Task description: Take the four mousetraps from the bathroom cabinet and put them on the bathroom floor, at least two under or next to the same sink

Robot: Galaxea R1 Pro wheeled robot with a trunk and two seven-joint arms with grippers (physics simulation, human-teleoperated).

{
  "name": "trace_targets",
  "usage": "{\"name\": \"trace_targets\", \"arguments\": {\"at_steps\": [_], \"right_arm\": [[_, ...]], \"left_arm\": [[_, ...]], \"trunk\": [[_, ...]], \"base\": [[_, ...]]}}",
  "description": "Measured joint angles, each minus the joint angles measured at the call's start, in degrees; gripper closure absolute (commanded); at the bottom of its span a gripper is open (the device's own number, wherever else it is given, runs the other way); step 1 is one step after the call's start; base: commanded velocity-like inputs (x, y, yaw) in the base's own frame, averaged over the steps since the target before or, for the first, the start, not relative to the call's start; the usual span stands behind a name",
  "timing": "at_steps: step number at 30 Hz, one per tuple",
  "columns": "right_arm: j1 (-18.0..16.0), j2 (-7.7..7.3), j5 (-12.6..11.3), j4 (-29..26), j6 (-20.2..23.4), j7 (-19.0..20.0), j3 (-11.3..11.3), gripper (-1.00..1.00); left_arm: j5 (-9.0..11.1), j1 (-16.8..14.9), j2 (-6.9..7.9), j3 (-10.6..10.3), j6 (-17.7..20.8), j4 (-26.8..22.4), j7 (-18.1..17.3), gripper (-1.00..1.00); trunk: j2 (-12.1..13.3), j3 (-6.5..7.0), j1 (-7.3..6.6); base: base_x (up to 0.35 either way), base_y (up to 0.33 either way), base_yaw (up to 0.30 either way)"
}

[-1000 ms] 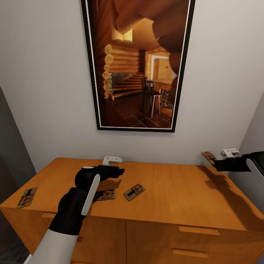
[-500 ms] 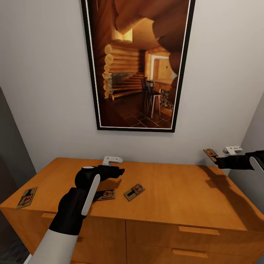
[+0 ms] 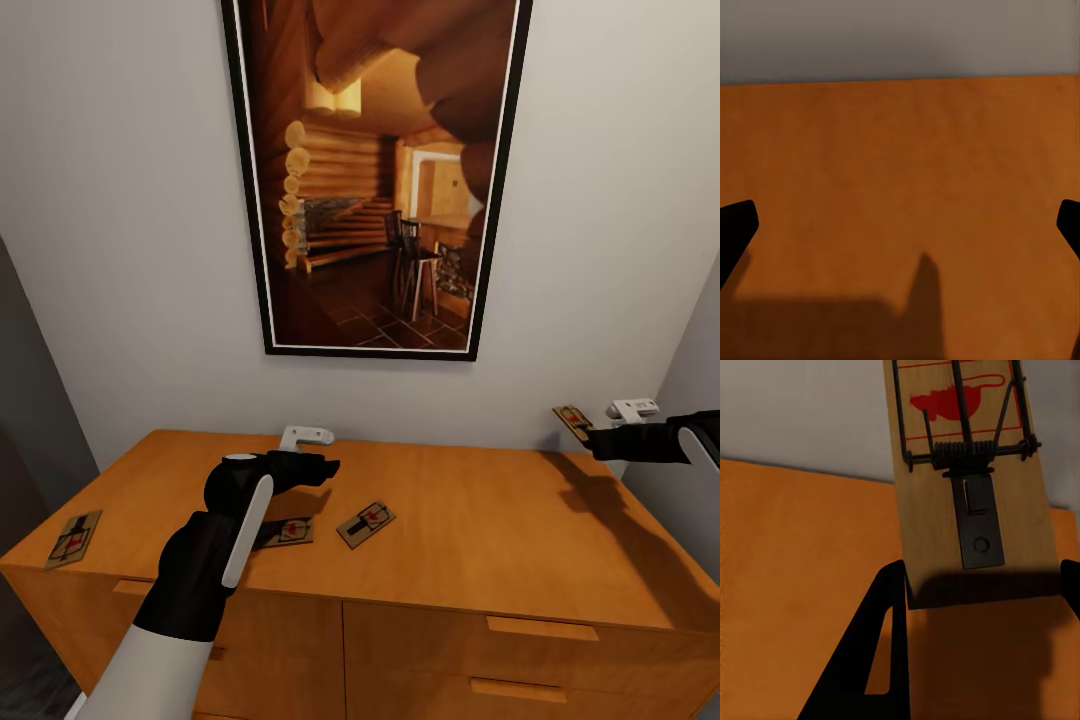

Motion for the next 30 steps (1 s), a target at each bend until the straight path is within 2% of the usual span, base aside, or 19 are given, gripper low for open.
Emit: {"name": "trace_targets", "arguments": {"at_steps": [10, 14, 18, 24, 30], "right_arm": [[0.0, 0.12, 0.0, 0.11, 0.0, -0.01, 0.01, 1.0], [0.09, -0.28, -0.92, -1.19, 0.02, 0.38, 0.85, 1.0], [0.09, -0.66, -1.36, -2.02, 0.02, 0.4, 0.91, 1.0], [0.16, 0.61, -1.8, -2.29, 0.04, 0.46, 2.05, 1.0], [0.17, 0.95, -1.6, -2.49, 0.03, 0.48, 2.39, 1.0]], "left_arm": [[-0.01, 0.0, 0.01, 0.0, 0.0, 0.0, -0.02, -1.0], [1.71, 0.0, -1.29, -1.3, -0.55, -1.29, -0.3, -1.0], [1.55, 0.05, -1.45, -2.29, -0.51, -2.57, -0.28, -1.0], [1.01, 1.07, -1.22, -2.7, -0.58, -2.17, -0.28, -1.0], [0.9, 1.42, -1.15, -4.64, -0.26, -2.16, -0.28, -1.0]], "trunk": [[0.0, 0.0, 0.0], [0.0, 0.0, 0.0], [0.0, 0.0, 0.0], [0.0, 0.0, 0.0], [0.0, 0.0, 0.0]], "base": [[0.0, 0.0, 0.0], [0.0, 0.0, 0.0], [0.0, 0.0, 0.0], [0.0, 0.0, 0.0], [0.0, 0.0, 0.0]]}}
